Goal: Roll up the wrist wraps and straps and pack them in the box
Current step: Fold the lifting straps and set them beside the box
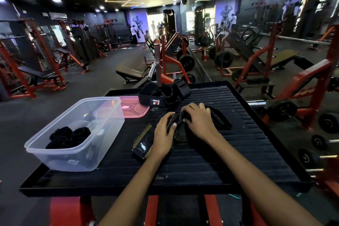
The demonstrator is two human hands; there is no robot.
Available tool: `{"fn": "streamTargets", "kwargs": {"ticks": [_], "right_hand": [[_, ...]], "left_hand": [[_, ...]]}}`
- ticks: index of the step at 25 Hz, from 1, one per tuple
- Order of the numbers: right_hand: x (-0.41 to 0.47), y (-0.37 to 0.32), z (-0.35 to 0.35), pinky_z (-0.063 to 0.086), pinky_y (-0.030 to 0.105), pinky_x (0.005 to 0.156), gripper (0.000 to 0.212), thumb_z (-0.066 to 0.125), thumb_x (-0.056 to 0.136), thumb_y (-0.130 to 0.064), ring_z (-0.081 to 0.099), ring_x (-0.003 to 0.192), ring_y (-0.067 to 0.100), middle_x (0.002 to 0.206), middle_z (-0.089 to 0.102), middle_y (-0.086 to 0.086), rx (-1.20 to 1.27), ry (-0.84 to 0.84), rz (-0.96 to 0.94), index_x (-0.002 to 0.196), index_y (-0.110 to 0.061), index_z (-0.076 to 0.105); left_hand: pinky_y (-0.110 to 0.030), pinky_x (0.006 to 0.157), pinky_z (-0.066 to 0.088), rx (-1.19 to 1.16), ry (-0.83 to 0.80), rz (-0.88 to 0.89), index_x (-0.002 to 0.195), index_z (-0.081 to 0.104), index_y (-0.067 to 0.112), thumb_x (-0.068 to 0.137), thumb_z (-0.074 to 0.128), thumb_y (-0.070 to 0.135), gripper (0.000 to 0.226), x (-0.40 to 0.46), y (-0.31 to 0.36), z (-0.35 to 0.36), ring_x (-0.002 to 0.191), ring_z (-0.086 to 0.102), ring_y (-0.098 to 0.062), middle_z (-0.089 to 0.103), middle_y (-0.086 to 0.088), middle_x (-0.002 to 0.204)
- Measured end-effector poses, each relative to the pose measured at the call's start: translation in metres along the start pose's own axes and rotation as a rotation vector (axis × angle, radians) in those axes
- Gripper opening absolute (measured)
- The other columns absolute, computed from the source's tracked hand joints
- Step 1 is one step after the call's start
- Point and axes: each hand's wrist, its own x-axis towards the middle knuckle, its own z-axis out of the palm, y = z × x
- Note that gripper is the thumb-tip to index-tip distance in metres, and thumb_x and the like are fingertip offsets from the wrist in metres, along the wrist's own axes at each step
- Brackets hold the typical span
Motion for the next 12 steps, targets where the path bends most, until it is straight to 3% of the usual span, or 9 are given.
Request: {"fn": "streamTargets", "kwargs": {"ticks": [3, 6, 8, 12], "right_hand": [[-0.006, -0.002, 0.005, 0.035, 0.032, 0.072, 0.025, 0.050, 0.085, 0.001, 0.048, 0.092, 0.024, 0.102, 0.062, -0.002, 0.066, 0.185, 0.025, 0.100, -0.018, 0.055], [0.003, -0.002, 0.001, 0.035, 0.030, 0.063, 0.025, 0.049, 0.084, 0.004, 0.052, 0.085, 0.025, 0.092, 0.062, 0.004, 0.079, 0.320, 0.141, 0.101, -0.013, 0.057], [0.013, -0.004, 0.002, 0.040, 0.034, 0.067, 0.022, 0.050, 0.088, -0.002, 0.054, 0.090, 0.027, 0.096, 0.064, 0.007, 0.012, 0.244, 0.158, 0.107, -0.011, 0.058], [0.021, -0.011, 0.020, 0.043, 0.038, 0.078, 0.027, 0.048, 0.093, -0.010, 0.052, 0.101, 0.030, 0.107, 0.062, 0.010, -0.081, 0.061, 0.175, 0.119, -0.013, 0.049]], "left_hand": [[-0.014, 0.101, 0.035, 0.022, -0.008, -0.002, 0.130, 0.047, 0.013, 0.092, 0.048, 0.002, 0.039, 0.000, -0.001, 0.000, 0.121, 0.049, -0.012, 0.053, 0.001, 0.129], [-0.001, 0.090, 0.034, 0.036, -0.070, 0.008, 0.130, 0.048, 0.014, 0.094, 0.041, -0.004, 0.041, -0.002, 0.004, -0.001, 0.111, 0.053, -0.007, 0.056, 0.008, 0.120], [0.001, 0.085, 0.034, 0.040, -0.084, 0.020, 0.129, 0.050, 0.014, 0.094, 0.040, -0.005, 0.041, -0.003, 0.006, -0.001, 0.105, 0.054, -0.004, 0.057, 0.009, 0.115], [0.000, 0.090, 0.033, 0.050, -0.047, 0.002, 0.131, 0.050, 0.011, 0.094, 0.036, -0.006, 0.043, -0.002, 0.006, 0.002, 0.110, 0.053, -0.004, 0.058, 0.005, 0.121]]}}
